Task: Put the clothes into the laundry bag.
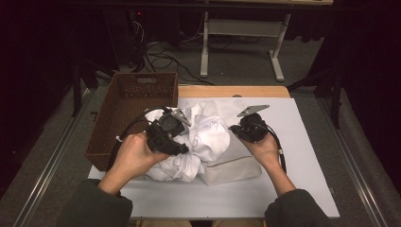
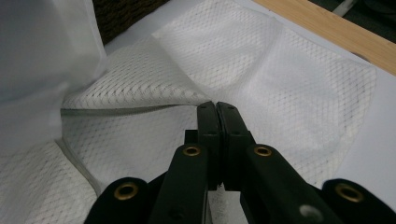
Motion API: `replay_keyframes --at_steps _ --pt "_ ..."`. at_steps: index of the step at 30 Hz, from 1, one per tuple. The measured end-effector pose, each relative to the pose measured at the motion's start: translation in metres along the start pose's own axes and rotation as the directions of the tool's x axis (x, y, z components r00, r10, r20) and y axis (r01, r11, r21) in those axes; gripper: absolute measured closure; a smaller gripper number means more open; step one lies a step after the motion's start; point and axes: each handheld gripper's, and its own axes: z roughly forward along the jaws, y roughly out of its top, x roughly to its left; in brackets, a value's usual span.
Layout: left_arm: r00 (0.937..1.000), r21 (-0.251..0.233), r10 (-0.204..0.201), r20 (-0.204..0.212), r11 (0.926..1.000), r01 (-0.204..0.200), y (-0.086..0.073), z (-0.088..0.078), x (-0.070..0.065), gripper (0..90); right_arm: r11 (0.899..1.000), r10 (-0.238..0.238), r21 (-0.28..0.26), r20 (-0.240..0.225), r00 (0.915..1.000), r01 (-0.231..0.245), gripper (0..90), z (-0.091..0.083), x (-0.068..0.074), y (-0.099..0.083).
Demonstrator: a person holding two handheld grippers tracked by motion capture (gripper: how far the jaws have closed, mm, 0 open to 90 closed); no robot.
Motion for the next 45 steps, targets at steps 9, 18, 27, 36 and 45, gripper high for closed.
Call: replay_keyframes --at_steps 9,18,27,36,45 --pt "0.9991 0.013 0.012 0.040 0.9998 -0.012 0.004 0.021 -0.013 75.7 1.000 0.000 -0.002 -0.007 1.0000 0.000 90.0 -0.001 0.000 0.000" --pt "0.9921 0.012 -0.004 0.126 0.9999 0.003 0.006 0.047 -0.022 75.5 1.000 0.010 0.001 -0.004 0.9999 -0.010 90.0 0.000 -0.003 0.000" --pt "0.9800 0.013 -0.021 0.198 0.9997 0.018 0.010 0.078 -0.035 75.3 1.000 0.015 0.001 -0.004 0.9999 -0.015 90.0 -0.001 -0.004 0.000" --pt "0.9713 0.042 -0.094 0.219 0.9954 0.087 0.003 0.118 -0.033 74.9 1.000 0.005 0.002 -0.007 1.0000 -0.005 90.0 -0.002 -0.003 -0.001" --pt "0.9779 0.018 -0.138 0.157 0.9904 0.137 0.005 0.148 -0.026 74.0 1.000 -0.013 0.008 -0.012 0.9999 0.013 90.0 -0.002 0.002 -0.001"
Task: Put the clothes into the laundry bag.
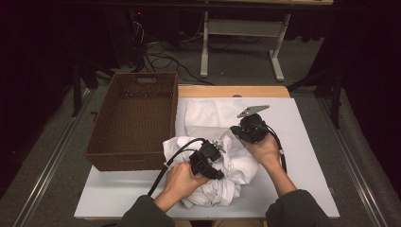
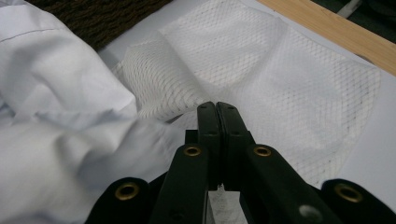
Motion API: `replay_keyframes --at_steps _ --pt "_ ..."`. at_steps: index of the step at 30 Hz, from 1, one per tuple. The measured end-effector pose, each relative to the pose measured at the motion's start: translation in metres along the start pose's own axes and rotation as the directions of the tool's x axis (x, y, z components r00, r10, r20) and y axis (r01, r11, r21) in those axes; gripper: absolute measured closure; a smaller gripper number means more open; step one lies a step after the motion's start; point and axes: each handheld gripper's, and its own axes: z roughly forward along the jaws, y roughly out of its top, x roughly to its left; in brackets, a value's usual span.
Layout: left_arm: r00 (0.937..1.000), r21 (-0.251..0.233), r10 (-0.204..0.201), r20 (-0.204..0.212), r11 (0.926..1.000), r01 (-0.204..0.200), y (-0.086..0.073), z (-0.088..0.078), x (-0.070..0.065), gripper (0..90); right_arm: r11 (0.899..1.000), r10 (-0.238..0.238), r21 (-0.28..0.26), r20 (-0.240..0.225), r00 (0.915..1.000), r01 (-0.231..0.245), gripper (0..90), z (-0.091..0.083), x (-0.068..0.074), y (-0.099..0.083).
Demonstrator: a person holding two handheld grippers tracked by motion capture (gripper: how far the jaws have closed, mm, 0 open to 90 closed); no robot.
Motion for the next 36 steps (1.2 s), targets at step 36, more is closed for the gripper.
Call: replay_keyframes --at_steps 36 --pt "0.9713 -0.156 -0.127 -0.201 0.9831 0.096 0.007 -0.001 0.033 43.9 0.997 -0.074 -0.008 -0.028 0.9969 0.074 90.0 -0.008 0.020 -0.002"
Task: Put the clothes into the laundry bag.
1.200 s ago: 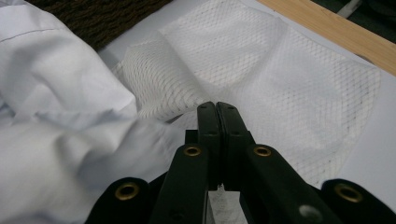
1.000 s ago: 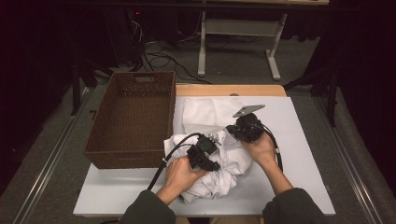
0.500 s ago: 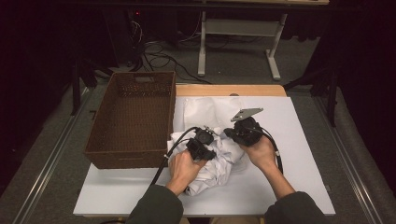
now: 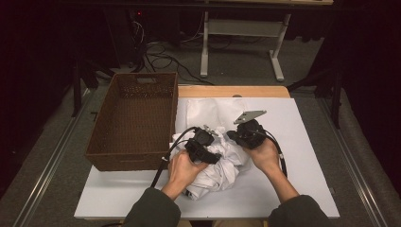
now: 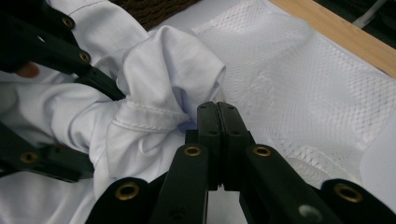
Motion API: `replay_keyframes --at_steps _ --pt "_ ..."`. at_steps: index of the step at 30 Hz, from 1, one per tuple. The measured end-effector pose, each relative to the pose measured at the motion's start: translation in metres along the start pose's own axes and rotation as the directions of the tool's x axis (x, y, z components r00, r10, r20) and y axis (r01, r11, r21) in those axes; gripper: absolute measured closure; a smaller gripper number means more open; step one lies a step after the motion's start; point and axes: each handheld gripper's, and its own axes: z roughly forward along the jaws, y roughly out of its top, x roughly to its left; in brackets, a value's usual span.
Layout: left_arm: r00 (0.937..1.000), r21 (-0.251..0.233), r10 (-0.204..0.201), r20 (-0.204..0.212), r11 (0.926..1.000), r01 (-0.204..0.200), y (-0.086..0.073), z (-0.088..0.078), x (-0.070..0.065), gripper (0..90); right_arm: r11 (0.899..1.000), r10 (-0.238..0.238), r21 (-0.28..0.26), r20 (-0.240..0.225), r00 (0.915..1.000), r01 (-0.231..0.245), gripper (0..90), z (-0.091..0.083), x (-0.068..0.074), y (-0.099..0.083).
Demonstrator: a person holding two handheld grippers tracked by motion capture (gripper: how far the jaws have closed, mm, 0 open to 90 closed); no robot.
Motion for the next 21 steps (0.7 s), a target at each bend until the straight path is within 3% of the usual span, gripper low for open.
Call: replay_keyframes --at_steps 6,8,9,11,13,15,18,21 --pt "0.9992 -0.065 0.039 -0.006 0.9971 -0.040 0.002 -0.017 -0.003 41.0 1.000 0.002 0.001 -0.002 1.0000 -0.002 90.0 0.001 0.000 0.001" --pt "0.9977 -0.096 0.068 0.003 0.9931 -0.068 0.004 -0.017 -0.004 47.5 1.000 0.006 0.003 -0.004 1.0000 -0.006 90.0 0.002 0.001 0.001" --pt "0.9954 -0.104 0.093 0.020 0.9904 -0.091 0.005 -0.015 -0.004 55.3 1.000 0.000 0.005 -0.004 1.0000 0.000 90.0 0.003 0.001 0.001" --pt "0.9943 -0.100 0.099 0.039 0.9905 -0.095 0.006 -0.006 -0.002 69.0 1.000 -0.001 0.005 -0.003 1.0000 0.001 90.0 0.004 0.001 0.002" --pt "0.9915 -0.082 0.099 0.085 0.9924 -0.092 0.006 0.005 -0.001 77.4 1.000 0.010 0.003 -0.002 0.9999 -0.010 90.0 0.006 0.001 0.002" --pt "0.9885 -0.074 0.100 0.113 0.9930 -0.092 0.006 0.010 -0.002 80.8 1.000 0.009 0.001 -0.001 1.0000 -0.009 90.0 0.006 0.001 0.002" --pt "0.9864 -0.059 0.107 0.125 0.9932 -0.101 0.006 0.015 -0.003 82.3 1.000 0.020 -0.016 -0.001 0.9998 -0.020 90.0 0.004 0.000 0.002" --pt "0.9883 -0.048 0.093 0.121 0.9950 -0.087 0.006 0.023 -0.002 82.7 0.999 0.012 -0.047 -0.012 0.9999 -0.012 90.0 -0.001 0.000 0.002"
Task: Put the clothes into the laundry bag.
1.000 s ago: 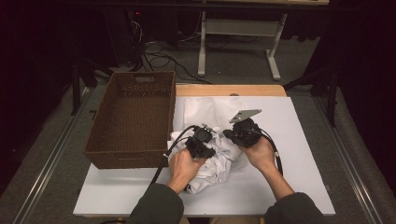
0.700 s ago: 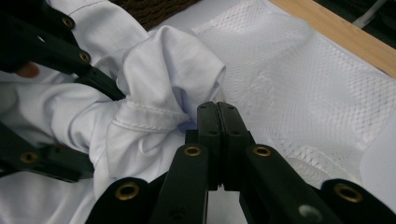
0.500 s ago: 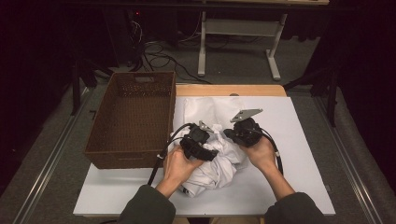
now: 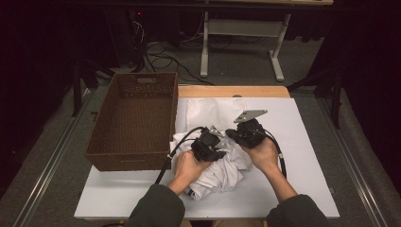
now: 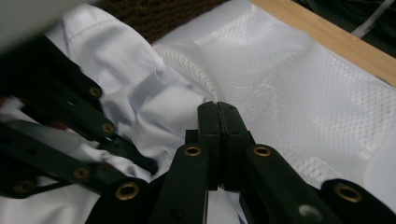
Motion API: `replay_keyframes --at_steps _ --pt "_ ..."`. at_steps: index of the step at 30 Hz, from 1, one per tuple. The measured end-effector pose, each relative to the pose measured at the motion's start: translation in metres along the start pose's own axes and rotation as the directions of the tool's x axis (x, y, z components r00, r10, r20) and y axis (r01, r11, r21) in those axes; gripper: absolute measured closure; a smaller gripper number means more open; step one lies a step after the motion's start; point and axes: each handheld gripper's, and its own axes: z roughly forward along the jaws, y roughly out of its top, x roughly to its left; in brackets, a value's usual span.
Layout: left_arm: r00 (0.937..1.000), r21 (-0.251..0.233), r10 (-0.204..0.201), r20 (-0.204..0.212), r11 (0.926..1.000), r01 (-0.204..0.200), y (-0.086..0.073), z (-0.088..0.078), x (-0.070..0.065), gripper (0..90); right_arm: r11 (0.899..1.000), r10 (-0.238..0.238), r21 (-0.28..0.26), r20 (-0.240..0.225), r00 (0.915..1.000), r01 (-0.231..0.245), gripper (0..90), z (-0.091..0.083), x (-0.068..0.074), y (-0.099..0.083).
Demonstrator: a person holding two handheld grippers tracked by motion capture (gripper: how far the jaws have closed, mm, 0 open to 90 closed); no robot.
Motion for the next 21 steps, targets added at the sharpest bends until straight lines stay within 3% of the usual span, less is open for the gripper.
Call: replay_keyframes --at_steps 3,6,9,12,15,18,21 --pt "0.9997 0.008 -0.025 0.000 0.9996 0.025 0.001 0.008 0.005 83.0 1.000 0.003 -0.025 -0.008 1.0000 -0.003 90.0 -0.004 0.003 -0.001" --pt "0.9979 -0.010 -0.057 -0.030 0.9983 0.057 0.002 0.014 0.009 83.0 0.999 -0.013 -0.039 -0.017 0.9998 0.012 90.0 -0.008 0.008 0.000" --pt "0.9920 -0.054 -0.090 -0.088 0.9949 0.086 0.003 0.015 0.017 82.6 0.999 -0.033 -0.026 -0.022 0.9992 0.032 90.0 -0.010 0.014 -0.001" --pt "0.9888 -0.067 -0.108 -0.102 0.9925 0.102 0.003 0.014 0.023 81.6 0.999 -0.039 -0.011 -0.027 0.9989 0.039 90.0 -0.007 0.016 -0.008" --pt "0.9894 -0.064 -0.095 -0.110 0.9941 0.088 0.003 0.013 0.020 76.3 1.000 -0.026 0.000 -0.030 0.9992 0.026 90.0 -0.003 0.014 -0.015" --pt "0.9934 -0.054 -0.080 -0.082 0.9957 0.076 0.003 0.007 0.017 62.2 1.000 -0.015 0.000 -0.026 0.9995 0.015 90.0 -0.001 0.011 -0.017" --pt "0.9947 -0.044 -0.052 -0.089 0.9979 0.048 0.002 -0.007 0.011 53.9 1.000 -0.014 -0.001 -0.025 0.9996 0.014 90.0 -0.002 0.011 -0.017"
